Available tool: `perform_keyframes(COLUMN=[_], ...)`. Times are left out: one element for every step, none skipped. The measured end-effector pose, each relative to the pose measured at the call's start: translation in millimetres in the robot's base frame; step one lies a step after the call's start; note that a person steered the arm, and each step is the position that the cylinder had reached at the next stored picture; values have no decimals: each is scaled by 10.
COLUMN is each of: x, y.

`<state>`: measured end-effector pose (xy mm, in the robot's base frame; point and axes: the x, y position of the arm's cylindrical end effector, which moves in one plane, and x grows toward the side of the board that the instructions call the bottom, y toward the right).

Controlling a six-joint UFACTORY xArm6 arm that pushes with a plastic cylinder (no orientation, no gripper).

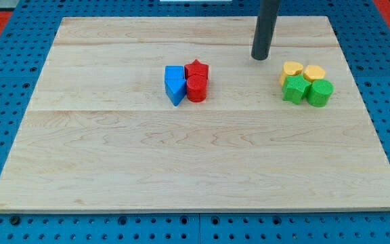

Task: Push the green circle and the yellow hexagon slightly up

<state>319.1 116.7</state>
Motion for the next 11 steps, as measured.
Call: perform_keyframes(x=[351, 792, 1239, 1647, 1678, 1591, 1353, 1190, 1092, 1034, 1308], y=[-30, -30, -30, 189, 574, 757, 862, 1006, 1140, 1141, 1098])
